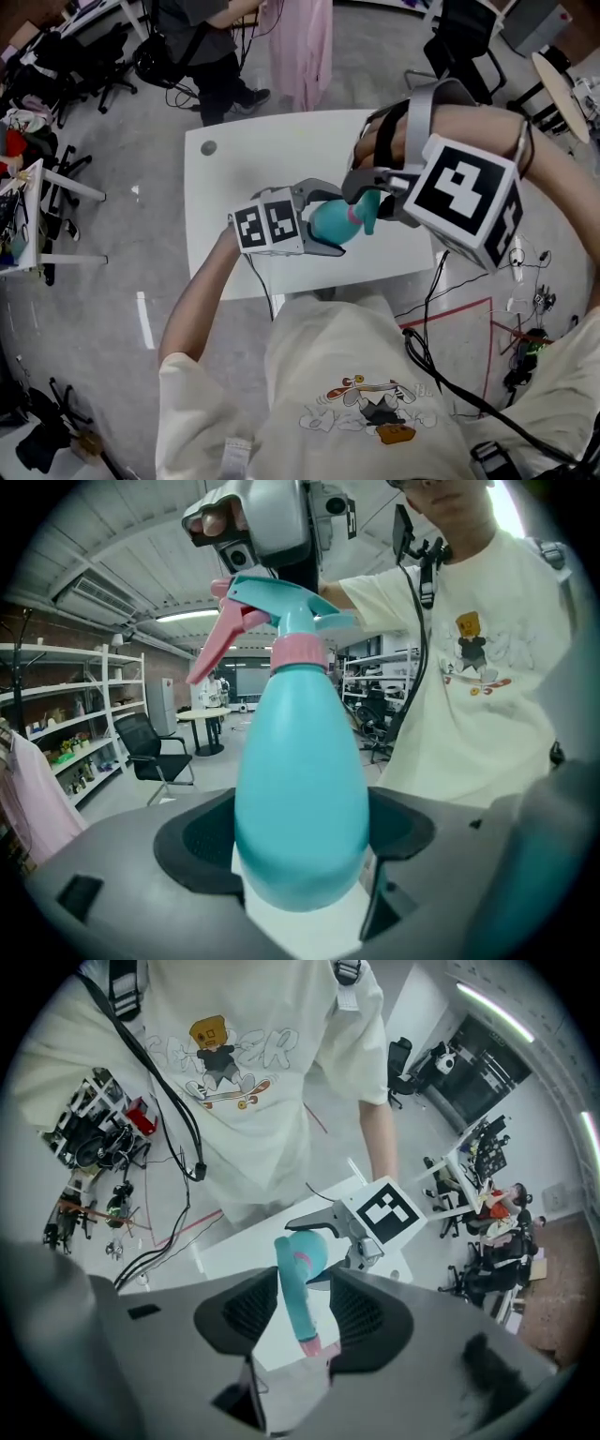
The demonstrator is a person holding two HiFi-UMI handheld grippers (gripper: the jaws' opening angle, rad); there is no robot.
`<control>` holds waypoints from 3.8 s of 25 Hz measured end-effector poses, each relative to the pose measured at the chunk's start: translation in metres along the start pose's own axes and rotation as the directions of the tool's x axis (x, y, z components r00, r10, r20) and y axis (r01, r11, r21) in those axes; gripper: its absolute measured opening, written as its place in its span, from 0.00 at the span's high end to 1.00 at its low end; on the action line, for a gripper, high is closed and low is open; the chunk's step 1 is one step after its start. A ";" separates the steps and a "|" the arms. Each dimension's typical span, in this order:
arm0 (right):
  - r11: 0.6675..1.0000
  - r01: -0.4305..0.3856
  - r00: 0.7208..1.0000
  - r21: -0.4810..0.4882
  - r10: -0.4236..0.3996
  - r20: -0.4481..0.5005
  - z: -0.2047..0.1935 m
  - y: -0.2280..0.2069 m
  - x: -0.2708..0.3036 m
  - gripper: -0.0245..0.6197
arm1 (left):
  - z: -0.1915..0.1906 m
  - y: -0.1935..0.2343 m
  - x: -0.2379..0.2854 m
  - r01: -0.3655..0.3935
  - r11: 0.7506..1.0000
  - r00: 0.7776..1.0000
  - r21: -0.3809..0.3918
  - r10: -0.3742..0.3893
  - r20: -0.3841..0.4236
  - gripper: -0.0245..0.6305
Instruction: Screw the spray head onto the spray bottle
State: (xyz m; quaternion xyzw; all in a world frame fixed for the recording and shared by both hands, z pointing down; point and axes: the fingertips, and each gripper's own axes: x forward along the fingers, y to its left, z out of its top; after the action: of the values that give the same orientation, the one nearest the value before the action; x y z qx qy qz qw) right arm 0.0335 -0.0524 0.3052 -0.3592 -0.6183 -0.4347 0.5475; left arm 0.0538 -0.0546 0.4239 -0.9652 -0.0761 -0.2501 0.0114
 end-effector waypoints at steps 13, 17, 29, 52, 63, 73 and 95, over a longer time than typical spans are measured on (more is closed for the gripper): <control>0.995 -0.104 0.995 0.010 0.104 -0.004 0.015 0.018 0.011 0.74 | 0.006 -0.019 0.002 0.049 0.999 0.998 0.003 -0.049 0.028 0.35; 0.995 -0.093 0.996 0.043 0.093 0.000 0.015 0.015 0.016 0.74 | 0.013 -0.021 0.001 0.051 0.999 0.998 0.003 -0.051 0.047 0.35; 0.991 -0.130 0.983 -0.024 0.126 -0.130 0.011 0.032 0.022 0.77 | 0.016 -0.030 0.017 0.069 0.984 0.996 -0.163 -0.078 -0.053 0.35; 0.818 -0.107 0.986 0.564 0.161 -0.047 -0.026 0.024 0.032 0.77 | -0.005 0.032 -0.001 -0.612 0.781 0.764 -0.124 0.544 -0.345 0.35; 0.043 -0.208 0.970 0.977 -0.122 0.212 -0.031 -0.007 0.045 0.77 | -0.030 0.060 -0.027 -0.868 0.496 0.467 -0.031 0.792 -0.394 0.35; -0.318 -0.300 0.926 0.899 -0.326 0.193 -0.039 -0.019 0.035 0.73 | -0.025 0.067 -0.036 -0.895 0.430 0.443 -0.116 0.837 -0.321 0.35; 0.937 0.148 0.989 0.315 -0.149 -0.021 -0.015 0.000 -0.006 0.56 | -0.008 0.012 -0.015 -0.185 0.982 0.980 -0.041 0.181 -0.079 0.35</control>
State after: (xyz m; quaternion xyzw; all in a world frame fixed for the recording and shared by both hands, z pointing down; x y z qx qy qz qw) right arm 0.0401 -0.0661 0.2993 -0.2199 -0.7060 -0.3695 0.5627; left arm 0.0388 -0.0688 0.4238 -0.9580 0.0195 -0.2858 0.0139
